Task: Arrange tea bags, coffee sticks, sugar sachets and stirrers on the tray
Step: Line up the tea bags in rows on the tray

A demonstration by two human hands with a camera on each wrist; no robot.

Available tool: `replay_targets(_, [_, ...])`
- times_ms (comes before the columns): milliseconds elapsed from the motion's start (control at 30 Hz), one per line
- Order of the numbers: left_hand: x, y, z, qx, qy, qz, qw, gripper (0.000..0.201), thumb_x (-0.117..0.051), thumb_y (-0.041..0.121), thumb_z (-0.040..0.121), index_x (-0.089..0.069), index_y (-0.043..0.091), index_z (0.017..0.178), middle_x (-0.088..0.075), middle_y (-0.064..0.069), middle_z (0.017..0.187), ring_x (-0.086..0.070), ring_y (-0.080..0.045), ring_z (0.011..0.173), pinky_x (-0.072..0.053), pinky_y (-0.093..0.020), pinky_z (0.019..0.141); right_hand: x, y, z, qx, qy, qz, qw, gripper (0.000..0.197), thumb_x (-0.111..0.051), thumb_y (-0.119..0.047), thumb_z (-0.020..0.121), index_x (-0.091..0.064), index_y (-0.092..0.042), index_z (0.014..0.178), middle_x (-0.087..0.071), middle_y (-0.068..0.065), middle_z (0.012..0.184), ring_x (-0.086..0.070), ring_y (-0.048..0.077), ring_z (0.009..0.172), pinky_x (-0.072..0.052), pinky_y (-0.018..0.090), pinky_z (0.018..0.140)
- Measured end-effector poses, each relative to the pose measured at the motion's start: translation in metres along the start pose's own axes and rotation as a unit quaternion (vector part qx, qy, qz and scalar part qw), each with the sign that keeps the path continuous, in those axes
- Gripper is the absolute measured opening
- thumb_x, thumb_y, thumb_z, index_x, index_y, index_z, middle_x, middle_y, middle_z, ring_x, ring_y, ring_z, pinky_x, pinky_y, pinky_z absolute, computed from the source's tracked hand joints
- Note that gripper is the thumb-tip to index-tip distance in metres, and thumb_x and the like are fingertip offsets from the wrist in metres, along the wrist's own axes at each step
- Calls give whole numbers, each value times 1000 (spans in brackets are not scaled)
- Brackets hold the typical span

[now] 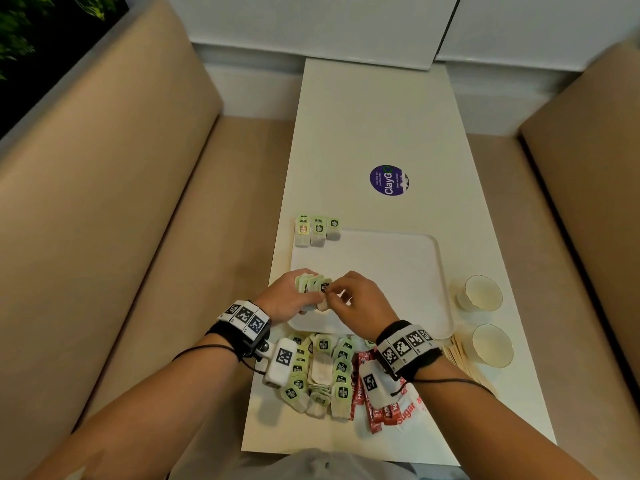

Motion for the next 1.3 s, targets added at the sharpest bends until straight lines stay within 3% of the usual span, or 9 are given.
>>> replay_targets(67, [3, -3, 3, 4, 4, 11, 1000, 20, -72, 6, 90, -63, 20, 100, -65, 1, 80, -59, -17, 73, -49, -30, 58, 2, 4, 4, -26, 13, 17, 999, 2, -63, -29, 93, -65, -28, 95, -64, -11, 95, -63, 8, 76, -53, 31, 74])
replay_targets(200, [7, -3, 7, 1, -9, 29, 1000, 20, -76, 8, 86, -64, 16, 100, -65, -3, 80, -59, -17, 71, -48, -28, 56, 3, 7, 9, -36, -3, 31, 999, 21, -64, -38, 96, -63, -27, 113, -66, -10, 94, -64, 8, 75, -54, 28, 72])
replay_targets(300, [11, -5, 12, 3, -1, 40, 999, 21, -80, 9, 83, -64, 18, 95, -65, 0, 77, -60, -16, 69, -48, -29, 56, 1, 7, 13, -28, -26, 10, 999, 17, -59, -36, 99, -66, -22, 106, -69, -10, 92, -65, 9, 76, -54, 30, 73])
replay_targets(467, [14, -7, 23, 14, 6, 63, 998, 20, -81, 14, 83, -64, 17, 93, -65, -1, 76, -60, -15, 67, -49, -28, 56, 3, 13, 23, -39, -5, 26, 999, 11, -55, -30, 102, -63, -22, 103, -69, -9, 92, -65, 8, 74, -49, 25, 68])
replay_targets(633, [16, -8, 35, 16, 4, 76, 997, 9, -78, 15, 86, -69, 18, 86, -67, -1, 76, -61, -17, 71, -51, -36, 69, 5, 19, 32, -44, -12, 60, 997, 12, -56, -30, 103, -63, -21, 102, -70, -8, 91, -65, 8, 72, -47, 20, 66])
replay_targets(867, [22, -9, 56, 32, -8, 79, 996, 4, -76, 20, 88, -73, 20, 85, -73, -7, 83, -65, -19, 74, -55, -42, 73, 0, 40, 44, -85, -32, 78, 993, 15, -65, -38, 96, -65, -24, 91, -70, -7, 85, -61, 3, 61, -47, 16, 59])
replay_targets(1033, [22, -8, 72, 42, 3, 104, 994, 13, -74, 19, 91, -70, 6, 92, -70, -2, 80, -62, -13, 69, -50, -30, 65, -10, 63, 58, -108, -46, 82, 990, 17, -65, -40, 95, -64, -27, 85, -69, -6, 79, -66, 16, 73, -53, 32, 71])
replay_targets(1167, [24, -9, 87, 56, 15, 119, 991, 14, -71, 17, 93, -69, 3, 91, -67, 2, 72, -58, -8, 59, -47, -25, 56, -8, 75, 76, -120, -36, 96, 987, 16, -64, -32, 97, -64, -25, 83, -67, -6, 76, -62, 15, 68, -51, 30, 69])
replay_targets(1300, [28, -9, 99, 74, 19, 93, 993, 16, -69, 18, 94, -72, 2, 97, -70, -4, 80, -64, -10, 66, -53, -27, 60, 4, 81, 100, -131, -13, 101, 986, 19, -63, -29, 98, -62, -26, 79, -66, -8, 75, -59, 11, 65, -47, 27, 65])
Point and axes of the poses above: each hand's wrist, its own z-axis towards the middle knuckle, its own x-axis out of the back of the hand, y = z × x, the point moved 2 cm from there along z, towards the middle knuckle
